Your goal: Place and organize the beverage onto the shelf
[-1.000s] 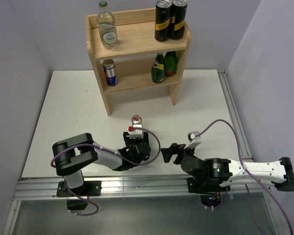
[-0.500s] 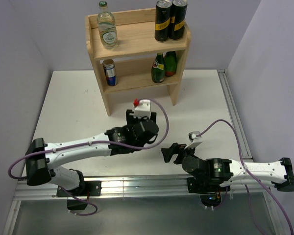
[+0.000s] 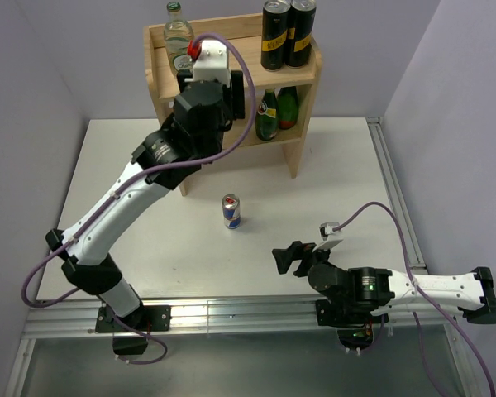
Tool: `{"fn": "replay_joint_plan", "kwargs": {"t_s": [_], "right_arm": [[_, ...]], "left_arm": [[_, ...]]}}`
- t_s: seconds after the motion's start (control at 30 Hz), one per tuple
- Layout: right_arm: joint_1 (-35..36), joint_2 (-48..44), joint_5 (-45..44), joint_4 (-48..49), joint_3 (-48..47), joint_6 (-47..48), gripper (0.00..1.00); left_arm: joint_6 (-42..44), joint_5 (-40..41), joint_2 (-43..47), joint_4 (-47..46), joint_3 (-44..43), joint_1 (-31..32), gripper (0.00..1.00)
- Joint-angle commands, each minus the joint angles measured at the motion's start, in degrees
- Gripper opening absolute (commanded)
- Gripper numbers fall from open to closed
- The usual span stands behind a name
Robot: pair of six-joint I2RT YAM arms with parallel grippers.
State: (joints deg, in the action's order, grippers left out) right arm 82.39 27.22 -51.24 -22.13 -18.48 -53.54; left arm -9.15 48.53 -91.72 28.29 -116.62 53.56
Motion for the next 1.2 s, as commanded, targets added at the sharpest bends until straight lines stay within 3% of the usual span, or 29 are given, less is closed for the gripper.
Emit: {"fn": "replay_joint_plan", "kwargs": {"t_s": [0.0, 0.1, 0.33, 0.8, 1.17], "right_arm": [[0.4, -1.2, -2.3, 0.9, 0.6, -0.4, 1.00], [0.4, -0.9, -2.3, 0.6, 0.6, -0.6, 1.00], [0.5, 0.2, -2.5, 0.9, 0.2, -0.5, 1.00], [0.7, -2.2, -1.9, 1.6, 1.3, 0.3, 1.00], [1.1, -1.6, -2.4, 1.4, 1.0, 0.1, 1.00]], "left_arm": [[8.0, -2.7, -3.6, -3.2, -11.5, -1.2, 0.00], [8.5, -3.9, -5.9, -3.4, -15.8, -2.1, 0.00], [13.4, -4.0, -6.3, -13.8, -12.1, -3.9, 0.00], [16.5, -4.4, -10.0, -19.2, -15.9, -8.1, 0.00], [13.1, -7.1, -11.7, -20.8, -14.8, -13.6, 0.00]]}}
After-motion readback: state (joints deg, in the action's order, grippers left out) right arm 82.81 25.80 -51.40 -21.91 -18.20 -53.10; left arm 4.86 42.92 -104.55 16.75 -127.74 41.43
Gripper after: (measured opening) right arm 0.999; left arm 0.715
